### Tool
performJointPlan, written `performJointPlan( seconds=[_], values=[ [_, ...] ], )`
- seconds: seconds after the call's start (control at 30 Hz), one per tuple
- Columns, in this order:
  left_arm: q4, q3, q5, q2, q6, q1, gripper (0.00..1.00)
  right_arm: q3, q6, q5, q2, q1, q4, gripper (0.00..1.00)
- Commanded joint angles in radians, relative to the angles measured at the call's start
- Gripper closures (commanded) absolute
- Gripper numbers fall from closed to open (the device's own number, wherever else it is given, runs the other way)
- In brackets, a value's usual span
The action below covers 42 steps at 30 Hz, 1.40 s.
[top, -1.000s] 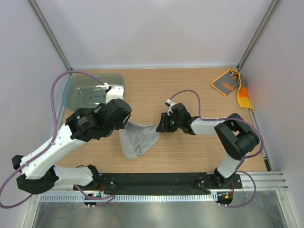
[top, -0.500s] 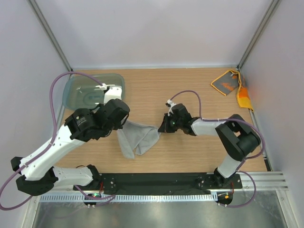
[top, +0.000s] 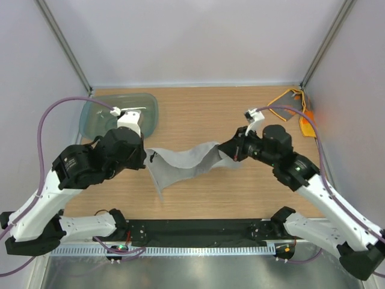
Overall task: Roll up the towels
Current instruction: Flatten the towel
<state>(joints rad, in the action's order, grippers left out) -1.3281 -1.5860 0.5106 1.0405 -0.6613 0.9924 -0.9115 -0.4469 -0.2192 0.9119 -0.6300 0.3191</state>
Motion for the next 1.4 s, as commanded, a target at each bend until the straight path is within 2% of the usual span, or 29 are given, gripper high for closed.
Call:
performJointPlan(
  seconds=[0.0,0.07,0.23,0.33,0.47,0.5,0.53,0.6,0.67,0.7,0.77,0.8,0.9,0.93,0.97,1.03,1.17,1.23,1.37],
  values=[
    [0.026,-0.014,-0.122,-0.033,0.040,-0.005,1.00,-0.092,0.063,0.043,-0.100,-0.010,0.265,0.99],
    [0.049,0.003,-0.158,-0.071,0.045,-0.005,1.00,-0.174,0.077,0.053,-0.149,-0.010,0.375,0.99],
    [0.047,0.035,-0.228,-0.114,0.032,-0.005,1.00,-0.263,0.062,0.113,-0.212,-0.010,0.538,0.99],
    [0.050,0.067,-0.206,-0.138,0.012,-0.003,1.00,-0.289,0.050,0.252,-0.188,-0.008,0.616,0.99],
    [0.026,0.089,-0.077,-0.105,-0.020,-0.005,1.00,-0.267,0.015,0.449,-0.020,-0.007,0.656,0.99],
    [0.021,0.087,-0.054,-0.062,-0.023,-0.006,1.00,-0.264,0.005,0.533,0.069,-0.005,0.660,0.99],
    [0.018,0.089,-0.038,-0.039,-0.023,-0.008,1.00,-0.270,0.001,0.552,0.121,-0.004,0.660,0.99],
    [0.053,0.115,-0.043,0.004,-0.005,-0.056,1.00,-0.271,0.004,0.560,0.201,0.019,0.612,0.99],
    [0.113,0.133,-0.116,0.070,0.038,-0.135,1.00,-0.273,0.013,0.512,0.301,0.048,0.537,0.99],
    [0.137,0.167,-0.201,0.085,0.054,-0.237,1.00,-0.277,0.022,0.454,0.370,0.097,0.513,0.99],
    [0.212,0.202,-0.268,0.139,0.100,-0.335,1.00,-0.283,0.031,0.382,0.445,0.163,0.439,0.99],
    [0.230,0.227,-0.329,0.162,0.112,-0.421,1.00,-0.296,0.036,0.342,0.482,0.223,0.416,0.99],
    [0.283,0.239,-0.363,0.274,0.143,-0.535,1.00,-0.366,0.046,0.248,0.640,0.295,0.347,0.97],
    [0.293,0.233,-0.363,0.301,0.150,-0.546,1.00,-0.392,0.068,0.233,0.719,0.300,0.334,0.71],
    [0.308,0.228,-0.366,0.358,0.160,-0.555,1.00,-0.421,0.080,0.242,0.752,0.302,0.339,0.53],
    [0.310,0.215,-0.372,0.407,0.169,-0.563,1.00,-0.510,0.100,0.256,0.812,0.302,0.395,0.31],
    [0.341,0.227,-0.388,0.475,0.183,-0.563,1.00,-0.469,0.105,0.282,0.753,0.280,0.380,0.19],
    [0.366,0.245,-0.396,0.478,0.181,-0.563,1.00,-0.409,0.105,0.323,0.678,0.268,0.386,0.17],
    [0.444,0.284,-0.458,0.493,0.169,-0.561,0.99,-0.319,0.102,0.307,0.576,0.208,0.397,0.17]
  ],
)
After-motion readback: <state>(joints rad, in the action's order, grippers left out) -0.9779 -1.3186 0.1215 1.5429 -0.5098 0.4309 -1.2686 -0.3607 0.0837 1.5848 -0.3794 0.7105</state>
